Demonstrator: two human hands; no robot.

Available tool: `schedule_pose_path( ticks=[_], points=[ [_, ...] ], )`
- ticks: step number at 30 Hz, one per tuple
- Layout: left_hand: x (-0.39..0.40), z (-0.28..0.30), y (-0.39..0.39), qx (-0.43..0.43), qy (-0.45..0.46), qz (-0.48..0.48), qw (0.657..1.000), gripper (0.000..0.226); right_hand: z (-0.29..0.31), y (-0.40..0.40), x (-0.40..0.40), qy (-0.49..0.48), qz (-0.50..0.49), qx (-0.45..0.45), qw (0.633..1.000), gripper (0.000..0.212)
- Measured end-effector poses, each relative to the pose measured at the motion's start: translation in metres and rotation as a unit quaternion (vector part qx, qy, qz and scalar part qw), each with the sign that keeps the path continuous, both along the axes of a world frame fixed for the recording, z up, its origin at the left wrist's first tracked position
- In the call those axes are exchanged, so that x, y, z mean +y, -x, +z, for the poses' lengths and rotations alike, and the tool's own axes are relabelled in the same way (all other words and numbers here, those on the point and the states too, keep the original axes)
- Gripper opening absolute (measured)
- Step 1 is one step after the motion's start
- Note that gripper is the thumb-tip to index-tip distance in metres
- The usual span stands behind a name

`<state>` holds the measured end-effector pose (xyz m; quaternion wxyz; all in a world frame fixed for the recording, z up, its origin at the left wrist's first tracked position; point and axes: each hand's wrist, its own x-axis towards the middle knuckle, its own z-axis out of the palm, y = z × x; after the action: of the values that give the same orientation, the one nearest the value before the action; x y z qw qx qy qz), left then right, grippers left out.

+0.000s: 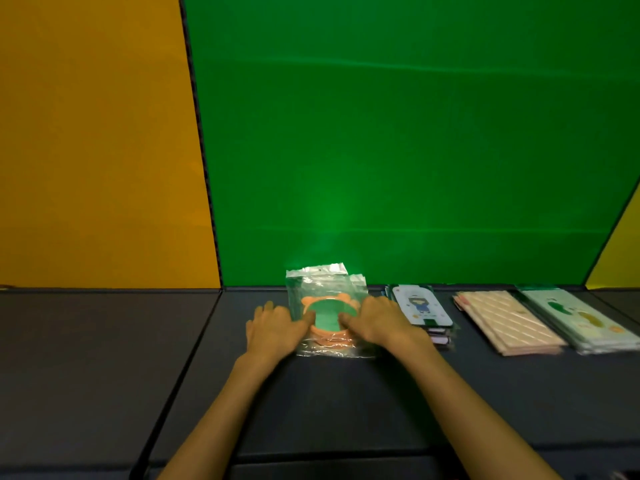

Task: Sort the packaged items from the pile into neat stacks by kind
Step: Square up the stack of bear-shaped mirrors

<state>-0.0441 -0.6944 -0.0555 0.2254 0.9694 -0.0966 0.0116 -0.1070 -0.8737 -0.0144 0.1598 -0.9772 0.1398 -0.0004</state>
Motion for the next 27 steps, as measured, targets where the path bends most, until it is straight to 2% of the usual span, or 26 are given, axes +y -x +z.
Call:
schedule_pose_path(
  ticks=[3, 7, 9, 11, 13, 17, 20, 21, 23, 27],
  points=[
    [-0.004, 0.001, 0.000, 0.009, 0.049, -0.016, 0.999, 0.052, -0.002, -0.001, 0.003, -0.003, -0.010, 0.017, 1.000, 0.058],
    [-0.010, 0.000, -0.006, 0.095, 0.128, -0.044, 0.986, 0.053, -0.002, -0.004, 0.010, -0.016, -0.022, 0.007, 1.000, 0.047],
    [-0.007, 0.000, -0.009, 0.136, 0.194, -0.058, 0.970, 0.049, -0.004, -0.007, 0.011, -0.057, -0.036, -0.009, 0.998, 0.037],
    [-0.003, 0.003, -0.007, 0.160, 0.246, -0.062, 0.954, 0.028, -0.006, -0.011, 0.010, -0.123, -0.049, -0.022, 0.991, 0.031],
    [0.000, 0.004, -0.010, 0.155, 0.272, -0.061, 0.948, 0.017, -0.012, -0.015, 0.009, -0.202, -0.055, -0.044, 0.977, 0.037],
    [0.005, 0.001, -0.015, 0.127, 0.342, -0.088, 0.927, 0.046, -0.021, -0.016, 0.009, -0.319, -0.079, -0.138, 0.934, 0.065],
    [0.008, -0.004, -0.014, 0.089, 0.383, -0.127, 0.911, 0.065, -0.018, -0.015, 0.009, -0.342, -0.054, -0.215, 0.913, 0.091],
    [0.008, -0.005, -0.015, 0.066, 0.391, -0.127, 0.909, 0.068, -0.017, -0.017, 0.009, -0.334, -0.042, -0.236, 0.912, 0.093],
    [0.007, -0.008, -0.017, 0.026, 0.385, -0.116, 0.915, 0.068, -0.018, -0.023, 0.006, -0.327, -0.009, -0.266, 0.907, 0.082],
    [0.006, -0.011, -0.016, 0.010, 0.402, -0.113, 0.908, 0.068, -0.025, -0.030, -0.002, -0.364, 0.043, -0.255, 0.895, 0.064]
  ],
)
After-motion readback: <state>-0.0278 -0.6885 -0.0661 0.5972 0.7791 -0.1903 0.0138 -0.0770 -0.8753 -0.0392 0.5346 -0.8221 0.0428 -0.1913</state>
